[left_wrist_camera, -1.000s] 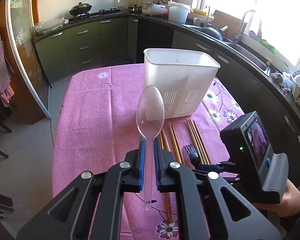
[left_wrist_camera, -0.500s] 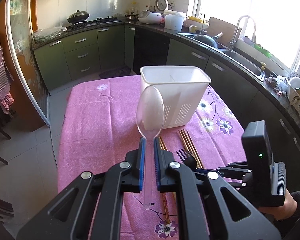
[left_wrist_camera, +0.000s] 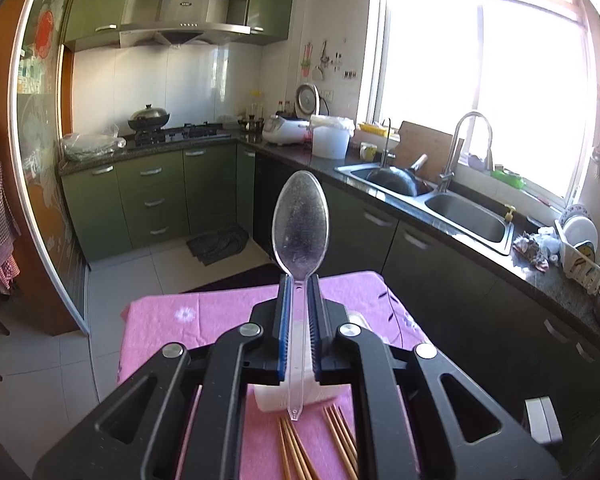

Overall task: Organize utensils
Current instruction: 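Lower the spoon into the white caddy and open the left tool while the right tool lifts the fork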

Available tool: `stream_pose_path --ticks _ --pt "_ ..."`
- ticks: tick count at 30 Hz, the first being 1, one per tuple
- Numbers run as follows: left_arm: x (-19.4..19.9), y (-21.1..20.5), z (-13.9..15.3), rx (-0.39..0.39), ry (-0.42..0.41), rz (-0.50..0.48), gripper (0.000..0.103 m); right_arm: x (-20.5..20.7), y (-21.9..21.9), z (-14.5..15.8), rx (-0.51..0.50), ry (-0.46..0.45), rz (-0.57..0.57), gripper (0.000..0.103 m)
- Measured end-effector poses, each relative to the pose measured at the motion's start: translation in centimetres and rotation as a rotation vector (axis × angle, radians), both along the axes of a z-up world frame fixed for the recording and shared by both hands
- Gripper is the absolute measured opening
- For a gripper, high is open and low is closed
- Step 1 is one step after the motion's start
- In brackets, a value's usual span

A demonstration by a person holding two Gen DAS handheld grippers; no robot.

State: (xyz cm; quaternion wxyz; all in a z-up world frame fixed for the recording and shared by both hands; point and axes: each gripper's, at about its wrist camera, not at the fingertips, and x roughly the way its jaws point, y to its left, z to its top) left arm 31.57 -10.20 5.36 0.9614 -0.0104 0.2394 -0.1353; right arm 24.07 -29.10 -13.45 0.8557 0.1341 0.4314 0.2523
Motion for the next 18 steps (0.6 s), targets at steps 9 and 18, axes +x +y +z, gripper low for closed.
stream_pose_path --ticks 9,18 --pt "5.2 -2.1 -3.0 0.029 -0.016 0.046 0.009 -0.6 -2.3 1.1 0.038 -0.048 -0.011 0.009" --pt "5.4 -1.0 -7.5 0.065 0.107 0.036 0.009 2.4 -1.4 5.3 0.013 -0.137 -0.023 0.009"
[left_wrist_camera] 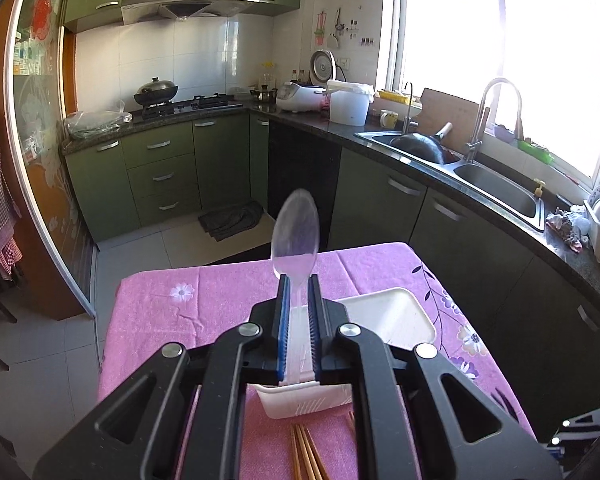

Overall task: Organize utensils
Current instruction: 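Lower the spoon into the white caddy and open the left tool while the right tool lifts the fork, then lower the black fork into the white caddy and open the right tool, then grasp one wooden chopstick with the left tool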

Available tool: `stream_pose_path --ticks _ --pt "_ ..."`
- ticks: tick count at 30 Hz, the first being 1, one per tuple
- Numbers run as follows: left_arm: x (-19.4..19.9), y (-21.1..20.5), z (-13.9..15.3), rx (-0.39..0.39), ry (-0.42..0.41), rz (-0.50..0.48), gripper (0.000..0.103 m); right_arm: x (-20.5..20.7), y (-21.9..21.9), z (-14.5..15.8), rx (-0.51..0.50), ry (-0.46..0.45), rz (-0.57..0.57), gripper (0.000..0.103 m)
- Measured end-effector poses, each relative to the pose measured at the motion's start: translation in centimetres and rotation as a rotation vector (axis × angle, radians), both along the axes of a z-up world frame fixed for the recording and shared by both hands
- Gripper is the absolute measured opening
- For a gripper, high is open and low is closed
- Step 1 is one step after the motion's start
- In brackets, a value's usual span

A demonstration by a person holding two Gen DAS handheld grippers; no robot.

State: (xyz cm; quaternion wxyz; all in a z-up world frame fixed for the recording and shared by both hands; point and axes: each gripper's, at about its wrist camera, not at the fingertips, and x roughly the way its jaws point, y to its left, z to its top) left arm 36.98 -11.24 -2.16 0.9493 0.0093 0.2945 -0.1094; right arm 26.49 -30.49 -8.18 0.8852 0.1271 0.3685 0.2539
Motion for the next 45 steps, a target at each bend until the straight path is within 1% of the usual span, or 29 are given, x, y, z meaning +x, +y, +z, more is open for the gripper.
stream_pose_path --ticks 3,5,8,11,14,16,17,22,27,32,37,39,41,42,45 --pt "-1.0 0.6 0.2 0.004 -0.012 -0.009 0.011 1.6 0.9 1.9 -0.031 -0.05 -0.018 0.009" --pt "-1.7 1.1 0.5 0.006 -0.017 -0.013 0.016 2.7 1.5 3.2 -0.035 -0.085 -0.029 0.009" --pt "-3.2 1.8 0.7 -0.007 -0.016 -0.027 0.016 4.3 2.2 5.4 -0.047 -0.174 -0.073 0.009" --pt "-5.3 2.5 0.7 -0.009 -0.014 -0.05 0.016 6.0 2.8 6.9 -0.048 -0.265 -0.131 0.009" --pt "-7.9 3.3 0.4 -0.003 -0.017 -0.067 0.016 7.9 3.7 7.8 -0.085 -0.377 -0.218 0.009" --pt "-9.3 4.2 0.1 -0.007 -0.011 -0.07 0.017 9.6 4.3 7.6 -0.104 -0.415 -0.257 0.009" --pt "-9.8 4.7 0.0 -0.011 -0.006 -0.072 0.02 10.5 4.5 7.2 -0.111 -0.426 -0.269 0.009" --pt "-11.3 6.2 -0.5 -0.015 0.023 -0.062 0.021 14.5 5.7 4.6 -0.162 -0.438 -0.285 0.009" --pt "-11.6 6.9 -0.9 -0.017 0.036 -0.06 0.021 15.3 5.7 1.9 -0.179 -0.437 -0.277 0.009" --pt "-11.3 6.8 -1.2 -0.022 0.049 -0.059 0.021 13.8 4.6 0.4 -0.175 -0.43 -0.273 0.009" --pt "-11.1 6.2 -1.5 -0.011 0.069 -0.067 0.022 12.8 4.6 -0.5 -0.194 -0.411 -0.258 0.009" --pt "-11.2 5.9 -1.5 0.0 0.07 -0.069 0.023 12.3 4.3 -0.4 -0.186 -0.409 -0.257 0.009" --pt "-11.4 5.7 -1.6 0.011 0.075 -0.068 0.028 11.1 3.9 0.0 -0.164 -0.413 -0.252 0.013" --pt "-11.4 5.6 -1.7 0.016 0.083 -0.068 0.029 10.3 3.7 0.2 -0.161 -0.414 -0.253 0.014" --pt "-10.8 5.3 -3.1 0.021 0.146 -0.072 0.03 7.7 3.1 0.8 -0.168 -0.391 -0.247 0.014"
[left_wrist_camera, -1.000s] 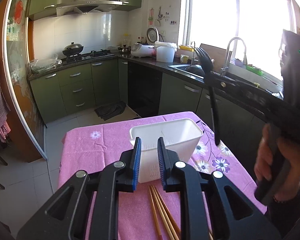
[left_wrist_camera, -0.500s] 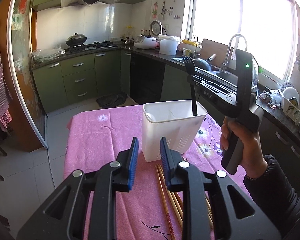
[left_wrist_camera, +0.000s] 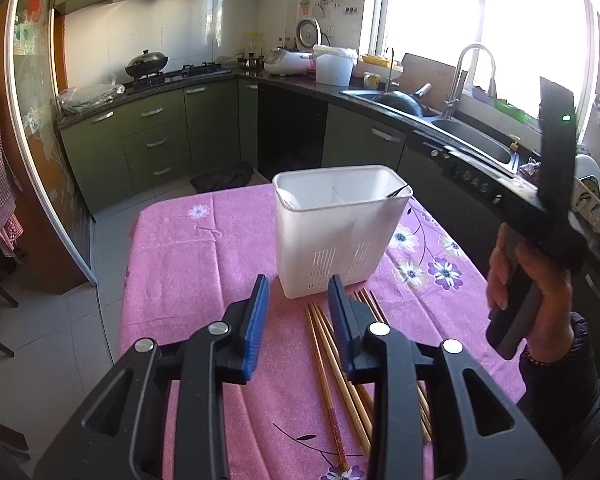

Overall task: Organize utensils
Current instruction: 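Grasp one wooden chopstick with the left tool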

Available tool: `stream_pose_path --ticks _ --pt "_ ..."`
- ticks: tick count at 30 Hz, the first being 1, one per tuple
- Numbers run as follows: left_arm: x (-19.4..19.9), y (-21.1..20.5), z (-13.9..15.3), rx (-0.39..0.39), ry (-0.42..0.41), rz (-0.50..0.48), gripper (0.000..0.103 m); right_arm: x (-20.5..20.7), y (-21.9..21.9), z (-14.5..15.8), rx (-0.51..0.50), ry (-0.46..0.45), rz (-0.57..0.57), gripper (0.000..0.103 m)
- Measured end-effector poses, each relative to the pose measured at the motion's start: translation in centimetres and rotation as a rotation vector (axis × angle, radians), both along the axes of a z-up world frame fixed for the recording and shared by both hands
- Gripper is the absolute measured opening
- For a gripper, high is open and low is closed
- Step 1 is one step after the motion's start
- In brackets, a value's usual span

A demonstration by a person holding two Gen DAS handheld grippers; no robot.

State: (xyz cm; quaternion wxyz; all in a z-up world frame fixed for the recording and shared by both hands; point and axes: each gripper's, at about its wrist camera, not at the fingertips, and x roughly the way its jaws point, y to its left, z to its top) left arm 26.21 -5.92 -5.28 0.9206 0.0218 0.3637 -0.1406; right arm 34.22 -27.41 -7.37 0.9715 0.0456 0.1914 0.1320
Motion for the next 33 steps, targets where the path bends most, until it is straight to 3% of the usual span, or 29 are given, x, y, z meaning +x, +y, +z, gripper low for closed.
stream_pose_path --ticks 9,16,20,22,33 --pt "4.6 -2.2 -10.0 0.03 0.374 0.001 0.026 -3.6 -1.9 -4.3 -0.074 0.275 0.03 0.014" --pt "6.8 -3.7 -13.7 0.045 0.551 0.015 0.026 -3.4 -3.3 -8.0 -0.069 0.412 0.041 0.014" --pt "7.5 -4.5 -14.1 0.085 0.595 0.022 0.024 -3.4 -3.7 -8.5 -0.07 0.436 0.053 0.016" --pt "7.8 -5.0 -14.4 0.104 0.621 0.026 0.02 -3.3 -3.7 -8.4 -0.071 0.441 0.058 0.025" --pt "9.4 -7.6 -15.8 0.229 0.666 0.032 0.015 -3.3 -4.0 -8.6 -0.094 0.468 0.076 0.025"
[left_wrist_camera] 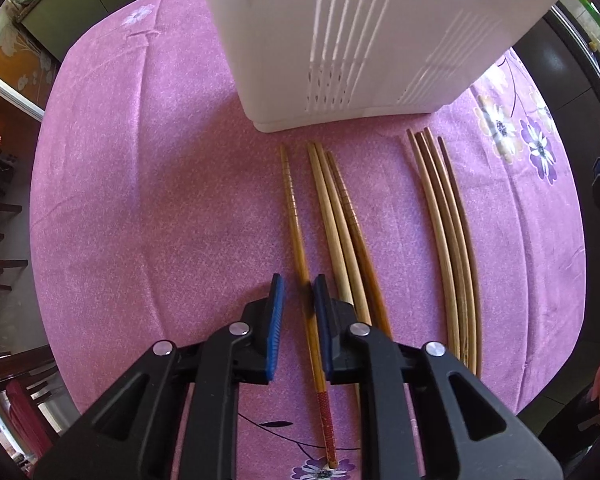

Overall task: Organize utensils
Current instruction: 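Grasp one wooden chopstick with the left tool, then grasp a wooden chopstick with the right tool while the left tool lifts its chopstick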

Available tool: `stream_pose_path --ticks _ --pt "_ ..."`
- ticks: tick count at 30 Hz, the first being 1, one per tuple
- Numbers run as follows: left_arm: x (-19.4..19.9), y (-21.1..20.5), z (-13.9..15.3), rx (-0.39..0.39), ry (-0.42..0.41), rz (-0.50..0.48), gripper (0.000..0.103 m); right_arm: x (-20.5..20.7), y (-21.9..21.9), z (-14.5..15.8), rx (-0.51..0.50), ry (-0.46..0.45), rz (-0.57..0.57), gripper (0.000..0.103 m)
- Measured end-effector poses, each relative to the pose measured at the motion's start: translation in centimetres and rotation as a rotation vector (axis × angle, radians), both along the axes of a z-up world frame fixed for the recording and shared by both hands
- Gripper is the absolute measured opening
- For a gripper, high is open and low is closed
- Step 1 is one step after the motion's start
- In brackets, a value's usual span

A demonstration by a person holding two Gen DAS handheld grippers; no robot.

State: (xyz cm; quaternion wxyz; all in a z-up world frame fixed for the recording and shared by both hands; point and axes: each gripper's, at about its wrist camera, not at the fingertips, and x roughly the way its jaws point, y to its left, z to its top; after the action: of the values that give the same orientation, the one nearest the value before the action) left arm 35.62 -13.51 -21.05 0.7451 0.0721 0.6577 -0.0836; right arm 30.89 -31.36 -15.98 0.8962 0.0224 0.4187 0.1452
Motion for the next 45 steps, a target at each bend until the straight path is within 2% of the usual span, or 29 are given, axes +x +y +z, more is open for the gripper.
stream_pose_path --ticks 2,7,11,13,18,22,28,30,32,37,45 --pt "0.0 -0.6 -0.1 0.011 0.01 -0.019 0.009 0.1 0.0 -0.2 -0.006 0.015 0.005 0.025" --pt "0.5 -0.9 -0.3 0.01 0.055 -0.028 0.007 0.4 -0.1 -1.0 -0.006 0.072 0.026 0.025" --pt "1.0 0.3 -0.2 -0.016 0.053 -0.011 0.007 0.6 0.4 -1.8 -0.024 0.122 0.047 0.025" --pt "0.8 2.2 0.4 -0.032 0.04 -0.004 0.007 0.8 0.8 -2.3 -0.03 0.153 0.063 0.025" --pt "-0.3 4.6 2.7 -0.074 -0.031 -0.002 0.007 1.7 1.7 -3.5 0.001 0.241 0.094 0.025" --pt "-1.6 6.2 5.4 -0.119 -0.089 -0.007 0.007 2.2 2.7 -3.9 0.01 0.271 0.106 0.025" --pt "-4.4 7.7 9.5 -0.157 -0.215 -0.018 0.007 3.9 3.9 -5.5 0.012 0.372 0.118 0.025" --pt "-5.1 8.4 10.6 -0.167 -0.253 -0.022 0.007 4.5 4.3 -6.1 -0.011 0.4 0.114 0.019" --pt "-5.9 8.5 11.5 -0.171 -0.289 -0.026 0.007 4.9 4.6 -6.5 -0.035 0.413 0.102 0.018" --pt "-7.0 8.7 12.5 -0.167 -0.342 -0.041 0.007 5.5 5.4 -6.7 -0.081 0.42 0.087 0.015" --pt "-7.8 8.6 12.9 -0.174 -0.367 -0.063 0.007 5.3 7.0 -7.5 -0.112 0.45 0.08 0.013"
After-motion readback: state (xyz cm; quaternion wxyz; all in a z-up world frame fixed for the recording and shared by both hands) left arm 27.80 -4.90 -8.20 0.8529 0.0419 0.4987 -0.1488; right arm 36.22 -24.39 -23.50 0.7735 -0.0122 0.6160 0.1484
